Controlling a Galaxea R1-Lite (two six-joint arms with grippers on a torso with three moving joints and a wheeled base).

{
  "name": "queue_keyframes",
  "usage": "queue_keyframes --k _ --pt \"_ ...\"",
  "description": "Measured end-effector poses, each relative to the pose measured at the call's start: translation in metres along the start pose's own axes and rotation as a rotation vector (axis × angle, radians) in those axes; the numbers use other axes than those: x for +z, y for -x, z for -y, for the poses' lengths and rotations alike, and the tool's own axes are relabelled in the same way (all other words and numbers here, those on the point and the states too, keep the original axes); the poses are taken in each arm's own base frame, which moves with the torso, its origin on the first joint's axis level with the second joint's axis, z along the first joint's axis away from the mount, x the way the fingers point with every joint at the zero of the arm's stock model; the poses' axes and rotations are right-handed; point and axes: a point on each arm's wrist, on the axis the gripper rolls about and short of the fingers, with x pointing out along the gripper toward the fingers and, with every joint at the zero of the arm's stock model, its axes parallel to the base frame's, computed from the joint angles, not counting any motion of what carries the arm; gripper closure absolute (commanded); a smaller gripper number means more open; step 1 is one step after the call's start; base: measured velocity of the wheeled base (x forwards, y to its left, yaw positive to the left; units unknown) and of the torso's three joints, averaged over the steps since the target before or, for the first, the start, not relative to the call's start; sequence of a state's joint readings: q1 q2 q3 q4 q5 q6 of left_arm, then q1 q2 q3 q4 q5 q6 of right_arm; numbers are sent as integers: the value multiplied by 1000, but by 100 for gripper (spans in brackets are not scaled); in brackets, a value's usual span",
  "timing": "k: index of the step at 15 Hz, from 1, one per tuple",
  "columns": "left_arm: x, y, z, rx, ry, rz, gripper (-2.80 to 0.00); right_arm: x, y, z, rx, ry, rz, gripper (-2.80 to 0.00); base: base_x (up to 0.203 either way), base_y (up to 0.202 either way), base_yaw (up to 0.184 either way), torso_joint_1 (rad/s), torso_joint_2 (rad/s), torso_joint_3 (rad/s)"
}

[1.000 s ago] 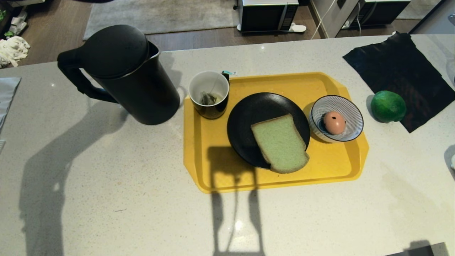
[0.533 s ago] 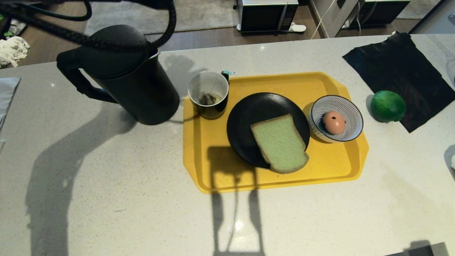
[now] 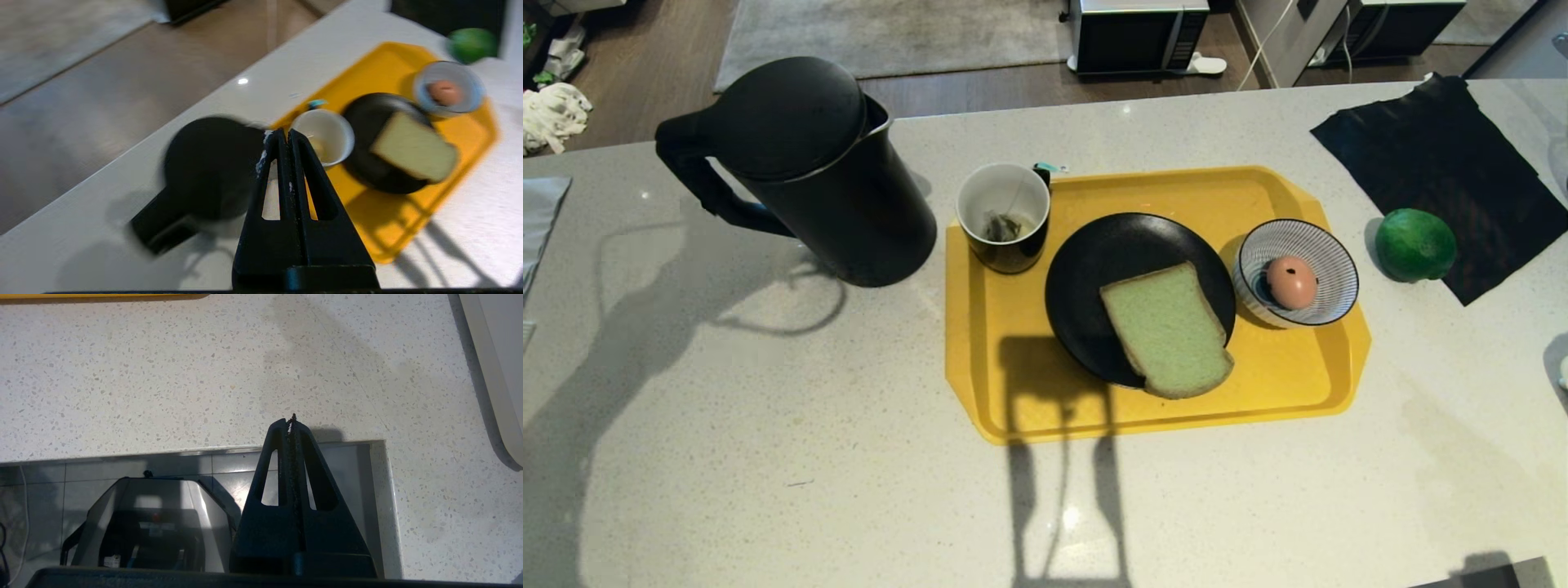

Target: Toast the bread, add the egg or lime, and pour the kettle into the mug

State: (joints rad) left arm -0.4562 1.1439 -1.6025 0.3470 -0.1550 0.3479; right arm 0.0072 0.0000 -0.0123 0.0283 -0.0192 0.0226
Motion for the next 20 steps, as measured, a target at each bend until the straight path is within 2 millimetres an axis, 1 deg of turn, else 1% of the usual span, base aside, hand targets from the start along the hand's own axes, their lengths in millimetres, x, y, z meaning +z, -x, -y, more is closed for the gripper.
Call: queue_keyframes --k 1,3,6,7,9,11,13,15,17,20 --pt "-1 23 -3 90 5 -4 0 0 0 0 -1 0 0 0 0 0 0 0 0 0" --pt "-7 62 3 276 41 -26 0 0 0 0 0 0 -1 0 0 0 0 0 0 0" --pt "-19 103 20 475 38 -46 0 0 0 0 -1 0 0 0 0 0 0 0 0 0" --pt "-19 114 26 521 13 -40 0 0 0 0 0 0 0 0 0 0 0 0 0 0" --pt "-16 138 42 586 -99 -23 0 0 0 0 -1 0 0 0 0 0 0 0 0 0" --pt "-18 159 56 621 -193 -6 0 0 0 0 -1 0 0 0 0 0 0 0 0 0" --pt "-26 178 72 651 -216 13 0 0 0 0 -1 0 0 0 0 0 0 0 0 0" --pt "-40 196 87 705 -217 18 0 0 0 0 -1 0 0 0 0 0 0 0 0 0" --pt "-58 210 101 737 -216 17 0 0 0 0 -1 0 0 0 0 0 0 0 0 0" --pt "-82 219 116 747 -215 10 0 0 0 0 -1 -1 0 0 0 0 0 0 0 0"
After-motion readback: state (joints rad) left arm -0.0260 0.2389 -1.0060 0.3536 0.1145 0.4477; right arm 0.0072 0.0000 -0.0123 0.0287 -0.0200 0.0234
